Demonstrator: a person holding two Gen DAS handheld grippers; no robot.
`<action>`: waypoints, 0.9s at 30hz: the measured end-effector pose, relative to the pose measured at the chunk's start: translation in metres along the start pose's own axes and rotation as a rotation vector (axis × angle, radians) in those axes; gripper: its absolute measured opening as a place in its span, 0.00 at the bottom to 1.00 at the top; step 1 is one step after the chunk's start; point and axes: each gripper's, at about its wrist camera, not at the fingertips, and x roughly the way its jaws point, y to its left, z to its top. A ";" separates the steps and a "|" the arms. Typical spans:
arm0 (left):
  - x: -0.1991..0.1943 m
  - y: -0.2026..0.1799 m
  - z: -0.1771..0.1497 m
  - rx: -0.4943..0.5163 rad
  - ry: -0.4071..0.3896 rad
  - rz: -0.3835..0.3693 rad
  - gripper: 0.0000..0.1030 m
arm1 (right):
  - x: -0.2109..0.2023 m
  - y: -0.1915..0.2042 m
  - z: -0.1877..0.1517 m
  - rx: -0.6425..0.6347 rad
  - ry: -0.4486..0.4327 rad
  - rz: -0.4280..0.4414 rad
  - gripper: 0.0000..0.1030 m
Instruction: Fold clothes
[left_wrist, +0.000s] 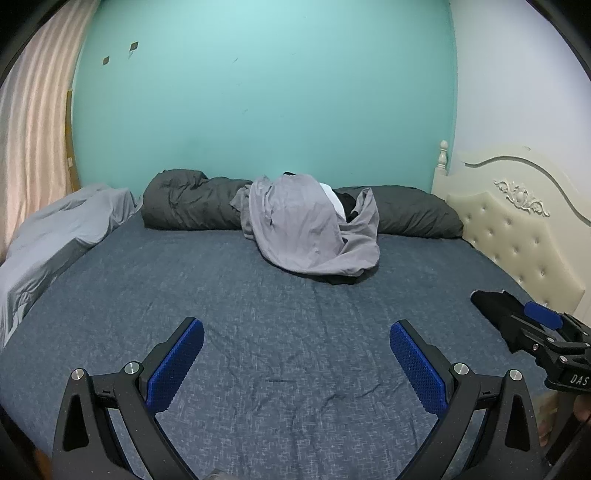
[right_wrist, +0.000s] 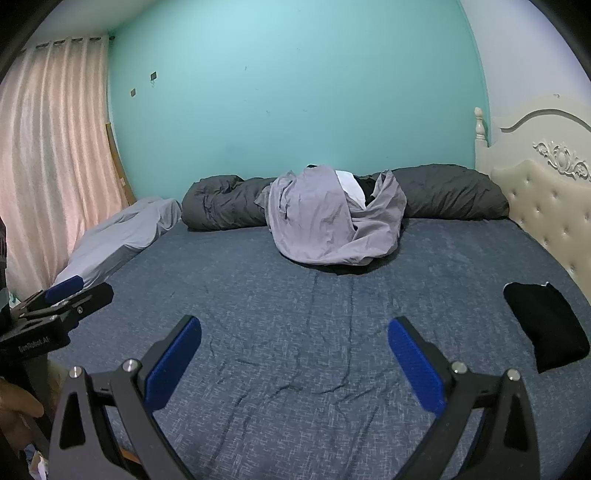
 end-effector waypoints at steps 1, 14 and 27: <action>0.000 -0.002 -0.001 0.003 -0.001 0.001 1.00 | 0.000 0.000 0.000 -0.001 0.000 0.000 0.99; 0.006 -0.005 -0.010 -0.034 0.019 -0.020 1.00 | -0.006 -0.002 0.001 -0.007 -0.007 -0.005 0.99; 0.008 -0.008 -0.011 -0.031 0.027 -0.012 1.00 | -0.003 -0.007 0.000 0.005 -0.007 -0.008 0.99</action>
